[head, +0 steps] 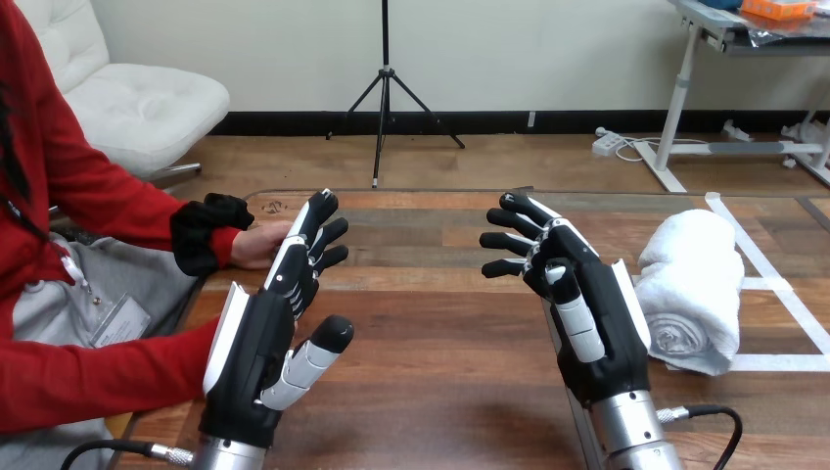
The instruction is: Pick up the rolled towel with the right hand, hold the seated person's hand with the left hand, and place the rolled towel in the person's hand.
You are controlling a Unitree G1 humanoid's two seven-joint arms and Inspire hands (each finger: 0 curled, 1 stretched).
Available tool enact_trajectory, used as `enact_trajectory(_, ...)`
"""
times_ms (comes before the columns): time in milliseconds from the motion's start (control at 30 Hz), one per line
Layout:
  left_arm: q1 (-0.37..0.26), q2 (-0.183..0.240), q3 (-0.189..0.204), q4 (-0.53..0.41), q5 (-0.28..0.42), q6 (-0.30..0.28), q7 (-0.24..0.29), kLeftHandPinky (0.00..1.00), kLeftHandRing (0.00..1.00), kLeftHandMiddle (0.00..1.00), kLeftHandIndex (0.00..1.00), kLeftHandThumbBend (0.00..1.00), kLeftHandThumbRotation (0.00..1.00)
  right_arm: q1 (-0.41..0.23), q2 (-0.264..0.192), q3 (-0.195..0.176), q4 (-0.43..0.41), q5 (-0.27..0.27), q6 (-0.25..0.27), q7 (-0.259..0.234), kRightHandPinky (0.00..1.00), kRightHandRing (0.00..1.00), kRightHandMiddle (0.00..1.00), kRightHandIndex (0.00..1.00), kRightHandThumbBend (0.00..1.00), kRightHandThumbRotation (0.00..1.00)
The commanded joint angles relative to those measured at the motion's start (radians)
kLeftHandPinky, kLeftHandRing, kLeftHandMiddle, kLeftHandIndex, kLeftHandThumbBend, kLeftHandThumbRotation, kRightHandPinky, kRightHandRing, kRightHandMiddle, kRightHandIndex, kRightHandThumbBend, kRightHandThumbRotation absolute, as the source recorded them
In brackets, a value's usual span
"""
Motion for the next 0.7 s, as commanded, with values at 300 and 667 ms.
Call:
enact_trajectory(300, -0.048, -0.007, -0.004, -0.026, 0.007, -0.01, 0.014, 0.87, 0.92, 0.96, 0.96, 1.0, 0.9, -0.032, -0.047, 0.013, -0.21, -0.014, 0.057, -0.042, 0.58, 0.72, 0.78, 0.78, 1.0, 0.78)
enact_trajectory(667, -0.061, -0.011, -0.008, -0.01, 0.013, -0.015, 0.022, 0.87, 0.93, 0.97, 0.96, 1.0, 0.9, -0.037, -0.095, 0.005, -0.384, -0.063, 0.177, -0.14, 0.55, 0.73, 0.79, 0.8, 1.0, 0.75)
